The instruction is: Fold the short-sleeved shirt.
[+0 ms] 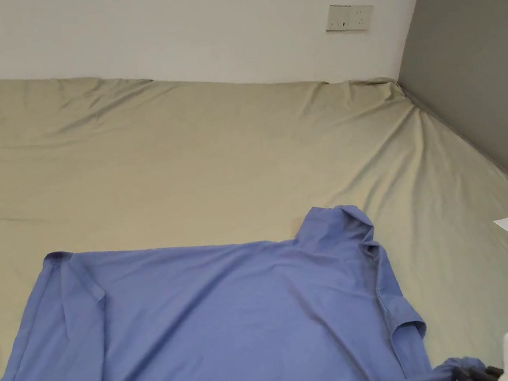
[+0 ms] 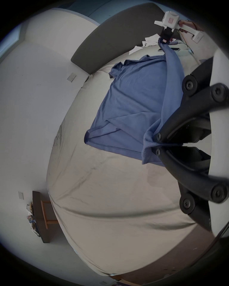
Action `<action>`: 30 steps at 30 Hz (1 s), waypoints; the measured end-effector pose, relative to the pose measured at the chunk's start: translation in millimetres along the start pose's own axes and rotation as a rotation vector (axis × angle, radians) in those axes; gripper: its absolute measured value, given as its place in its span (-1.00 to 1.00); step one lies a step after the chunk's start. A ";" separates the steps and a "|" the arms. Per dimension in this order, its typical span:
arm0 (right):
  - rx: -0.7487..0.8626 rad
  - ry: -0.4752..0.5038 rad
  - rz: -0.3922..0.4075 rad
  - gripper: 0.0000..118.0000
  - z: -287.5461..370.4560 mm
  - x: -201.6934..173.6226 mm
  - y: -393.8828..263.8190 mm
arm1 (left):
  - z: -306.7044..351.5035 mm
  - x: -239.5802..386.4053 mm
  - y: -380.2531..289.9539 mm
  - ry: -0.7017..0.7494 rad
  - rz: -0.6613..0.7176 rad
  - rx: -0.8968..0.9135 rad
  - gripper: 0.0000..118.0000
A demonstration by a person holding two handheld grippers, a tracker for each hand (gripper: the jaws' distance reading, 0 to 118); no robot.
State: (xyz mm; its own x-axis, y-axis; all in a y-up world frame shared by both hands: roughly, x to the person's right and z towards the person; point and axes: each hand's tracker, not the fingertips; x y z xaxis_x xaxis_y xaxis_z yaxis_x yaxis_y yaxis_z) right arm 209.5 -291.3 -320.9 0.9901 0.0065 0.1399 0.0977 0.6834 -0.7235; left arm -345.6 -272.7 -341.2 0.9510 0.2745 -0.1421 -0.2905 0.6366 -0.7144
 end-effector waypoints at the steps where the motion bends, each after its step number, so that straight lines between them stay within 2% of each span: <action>1: -0.002 -0.004 0.004 -0.80 -10.2 -1.5 5.7 | -9.3 2.6 5.5 0.010 -0.007 -0.007 -0.98; 10: -0.059 -0.013 -0.036 -0.75 -91.4 -10.7 42.7 | -89.0 15.6 31.9 0.080 -0.050 -0.058 -0.98; 11: -0.064 -0.018 -0.037 -0.64 -97.6 -11.6 45.4 | -94.7 17.4 32.6 0.091 -0.061 -0.061 -0.97; 12: -0.072 -0.025 -0.039 -0.31 -103.2 -12.1 47.3 | -100.5 18.9 33.8 0.100 -0.070 -0.071 -0.93; 13: -0.073 -0.040 -0.041 0.00 -107.5 -12.2 49.0 | -105.0 20.1 34.7 0.110 -0.082 -0.075 -0.82; 14: -0.058 -0.069 -0.036 0.23 -110.1 -13.6 52.0 | -107.8 20.6 35.3 0.114 -0.085 -0.071 -0.61; 15: -0.035 -0.085 -0.034 0.39 -112.8 -11.4 54.6 | -109.7 20.8 37.0 0.129 -0.097 -0.067 -0.18; 16: -0.023 -0.104 -0.032 0.41 -113.4 -9.0 57.9 | -109.9 20.1 39.6 0.151 -0.103 -0.062 0.03; 19: 0.025 -0.149 -0.062 0.40 -97.8 2.6 70.2 | -92.8 10.0 47.7 0.169 -0.053 -0.018 0.03; 21: 0.113 -0.126 -0.083 0.40 -72.1 11.4 65.5 | -68.7 0.4 46.3 0.110 -0.012 0.020 0.03; 23: 0.144 -0.071 -0.076 0.29 -45.2 15.1 53.7 | -43.9 -4.2 33.7 0.073 -0.029 0.026 0.00; 24: 0.151 -0.039 -0.069 0.15 -32.9 15.5 44.0 | -33.2 -3.5 24.2 0.070 -0.057 0.029 -0.20; 26: 0.151 -0.014 -0.059 -0.17 -10.0 10.4 22.2 | -16.6 1.7 2.5 0.095 -0.139 0.039 -0.84; 27: 0.149 0.001 -0.053 -0.60 -0.9 8.1 10.4 | -11.3 3.7 -7.6 0.120 -0.167 0.021 -1.00; 28: 0.146 -0.001 -0.057 -0.91 5.0 5.6 0.2 | -6.7 3.9 -15.4 0.082 -0.166 0.000 -1.00; 30: 0.138 0.005 -0.072 -0.97 16.8 -2.0 -20.3 | -0.8 5.2 -31.9 -0.023 -0.144 -0.048 -1.00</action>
State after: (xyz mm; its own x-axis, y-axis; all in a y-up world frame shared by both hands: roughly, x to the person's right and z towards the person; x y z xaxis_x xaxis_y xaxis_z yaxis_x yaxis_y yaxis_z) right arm 203.9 -292.9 -295.2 0.9816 -0.0501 0.1844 0.1546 0.7755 -0.6122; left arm -331.2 -292.1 -319.7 0.9797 0.1992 -0.0205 -0.1451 0.6354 -0.7585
